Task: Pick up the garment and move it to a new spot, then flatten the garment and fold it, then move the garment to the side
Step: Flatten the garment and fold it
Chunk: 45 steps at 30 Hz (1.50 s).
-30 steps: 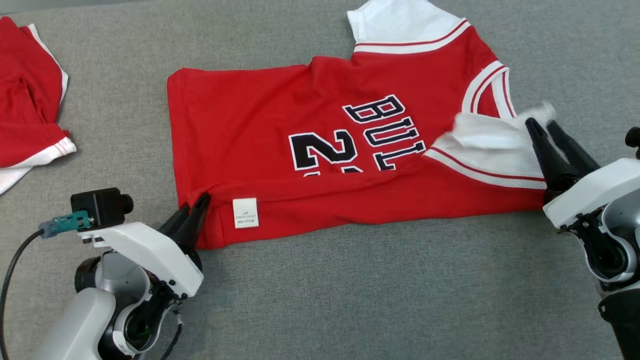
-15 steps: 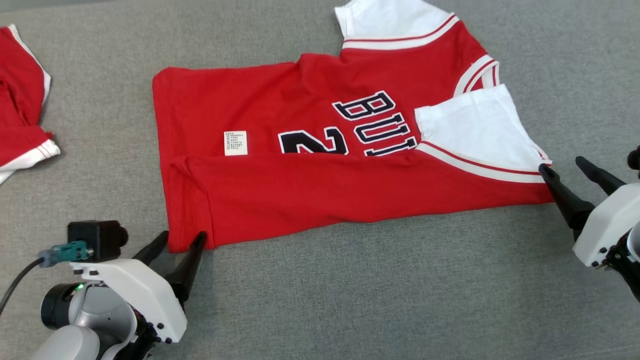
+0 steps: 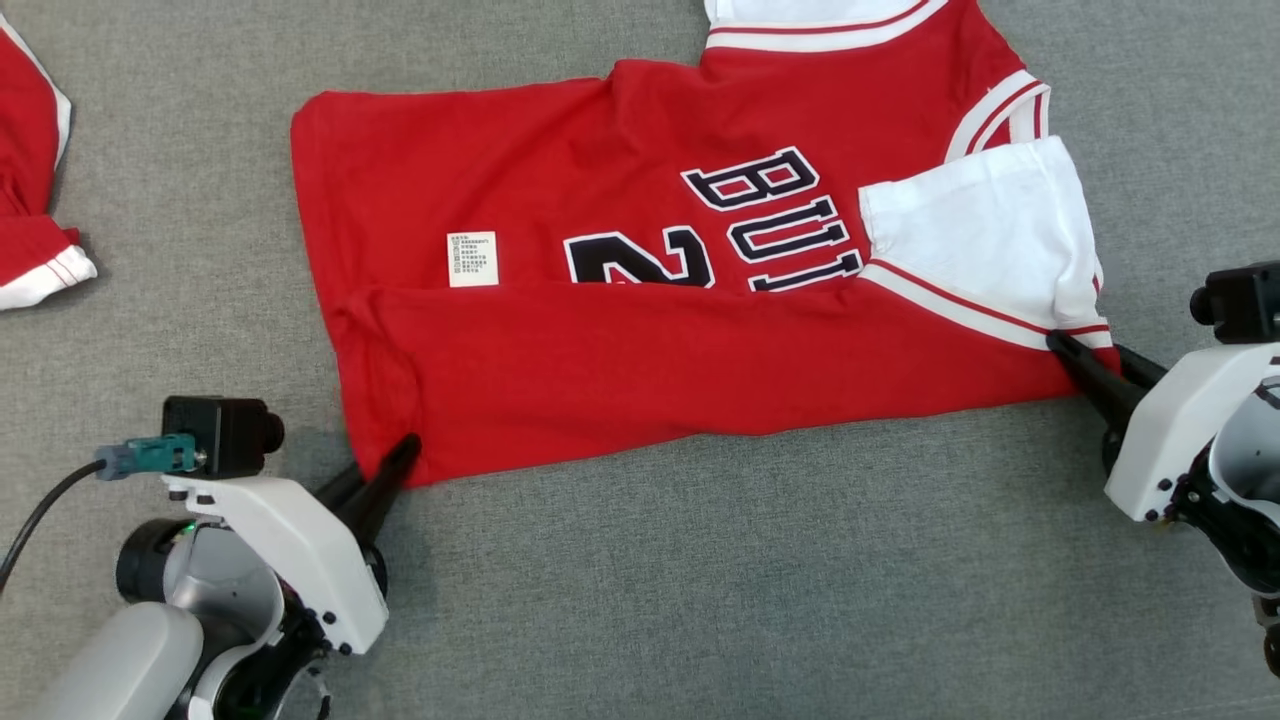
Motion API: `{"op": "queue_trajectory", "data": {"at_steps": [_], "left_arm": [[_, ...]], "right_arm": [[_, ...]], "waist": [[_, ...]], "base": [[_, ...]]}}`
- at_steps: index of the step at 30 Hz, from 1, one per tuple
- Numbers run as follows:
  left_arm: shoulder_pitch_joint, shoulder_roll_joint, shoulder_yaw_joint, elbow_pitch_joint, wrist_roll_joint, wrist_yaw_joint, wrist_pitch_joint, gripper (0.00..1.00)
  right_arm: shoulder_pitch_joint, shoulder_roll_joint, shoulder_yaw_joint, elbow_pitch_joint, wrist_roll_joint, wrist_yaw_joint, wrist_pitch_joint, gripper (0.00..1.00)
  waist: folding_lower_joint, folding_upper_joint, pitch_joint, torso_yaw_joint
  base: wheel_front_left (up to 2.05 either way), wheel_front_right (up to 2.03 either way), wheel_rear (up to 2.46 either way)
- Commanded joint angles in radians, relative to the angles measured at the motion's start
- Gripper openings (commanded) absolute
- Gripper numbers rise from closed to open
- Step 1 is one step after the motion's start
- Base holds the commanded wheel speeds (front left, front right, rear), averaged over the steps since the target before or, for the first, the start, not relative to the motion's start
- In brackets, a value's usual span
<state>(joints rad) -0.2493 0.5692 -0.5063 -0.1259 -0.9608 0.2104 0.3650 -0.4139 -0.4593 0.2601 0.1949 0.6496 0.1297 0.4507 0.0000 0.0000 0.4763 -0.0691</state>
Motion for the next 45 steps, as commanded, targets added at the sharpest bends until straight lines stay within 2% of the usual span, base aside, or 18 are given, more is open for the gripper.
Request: {"op": "queue_trajectory", "data": {"at_steps": [1,7,12,16,19,20,21,22,26,29,32,35,37,39,41,45], "left_arm": [[0.05,-0.013,-0.038,0.029,-0.021,-0.011,0.034,0.0],[0.102,0.044,0.036,-0.059,-0.095,-0.045,0.019,0.0],[0.205,0.102,0.058,-0.168,-0.144,-0.056,0.034,0.0],[0.287,0.103,0.047,-0.209,-0.16,-0.045,0.015,0.0],[0.328,0.09,0.035,-0.211,-0.128,-0.025,-0.023,0.01],[0.335,0.084,0.036,-0.212,-0.112,-0.014,-0.04,0.58],[0.338,0.09,0.035,-0.218,-0.087,-0.004,-0.054,1.0],[0.336,0.101,0.038,-0.228,-0.058,0.01,-0.068,1.0],[0.277,0.13,0.092,-0.312,0.016,0.074,-0.099,1.0],[0.175,0.145,0.115,-0.355,0.037,0.092,-0.061,1.0],[0.009,0.12,0.101,-0.314,0.049,0.081,0.002,1.0],[-0.16,0.067,0.048,-0.211,0.078,0.063,0.057,1.0],[-0.246,0.031,0.004,-0.126,0.08,0.03,0.095,1.0],[-0.313,0.015,-0.036,-0.053,0.1,-0.004,0.127,1.0],[-0.365,-0.017,-0.073,-0.012,0.105,-0.031,0.154,1.0],[-0.423,-0.04,-0.107,0.04,0.127,-0.059,0.172,1.0]], "right_arm": [[0.033,-0.001,0.022,0.021,0.023,0.002,0.027,0.0],[0.06,-0.073,-0.038,-0.045,0.146,0.001,0.034,0.0],[0.162,-0.14,-0.08,-0.135,0.218,0.001,0.087,0.0],[0.254,-0.162,-0.107,-0.166,0.235,0.001,0.113,0.0],[0.288,-0.143,-0.118,-0.167,0.213,0.001,0.104,0.0],[0.291,-0.137,-0.124,-0.169,0.201,0.001,0.099,0.22],[0.293,-0.137,-0.123,-0.179,0.191,0.001,0.099,0.56],[0.292,-0.145,-0.122,-0.195,0.181,0.001,0.105,1.0],[0.216,-0.174,-0.161,-0.292,0.157,0.001,0.115,1.0],[0.1,-0.18,-0.167,-0.33,0.129,0.001,0.146,1.0],[-0.082,-0.152,-0.169,-0.294,0.082,0.001,0.168,1.0],[-0.273,-0.085,-0.148,-0.179,0.006,0.002,0.175,1.0],[-0.372,-0.026,-0.119,-0.079,-0.008,0.001,0.181,1.0],[-0.463,-0.004,-0.089,0.013,-0.047,0.001,0.17,1.0],[-0.527,0.023,-0.071,0.098,-0.067,0.001,0.162,1.0],[-0.59,0.031,-0.052,0.203,-0.107,0.001,0.137,1.0]], "waist": [[0.0,0.0,-0.013,-0.001],[0.0,0.0,-0.075,-0.003],[0.0,0.0,-0.101,-0.001],[0.0,0.0,-0.087,0.0],[0.0,0.0,-0.074,-0.003],[0.0,0.0,-0.071,-0.004],[0.0,0.0,-0.069,-0.004],[0.0,0.0,-0.068,-0.003],[0.0,0.0,-0.048,0.004],[0.0,0.0,-0.013,0.02],[0.0,0.0,0.037,0.048],[0.0,0.0,0.089,0.083],[0.0,0.0,0.098,0.109],[0.0,0.0,0.099,0.13],[0.0,0.0,0.112,0.151],[0.0,0.0,0.134,0.185]], "base": [[0.0,0.0,0.0],[0.0,0.0,0.0],[0.0,0.0,0.0],[0.0,0.0,0.0],[0.0,0.0,0.0],[0.0,0.0,0.0],[0.0,0.0,0.0],[0.0,0.0,0.0],[0.0,0.0,0.0],[0.0,0.0,0.0],[0.0,0.0,0.0],[0.0,0.0,0.0],[0.0,0.0,0.0],[0.0,0.0,0.0],[0.0,0.0,0.0],[0.0,0.0,0.0]]}}
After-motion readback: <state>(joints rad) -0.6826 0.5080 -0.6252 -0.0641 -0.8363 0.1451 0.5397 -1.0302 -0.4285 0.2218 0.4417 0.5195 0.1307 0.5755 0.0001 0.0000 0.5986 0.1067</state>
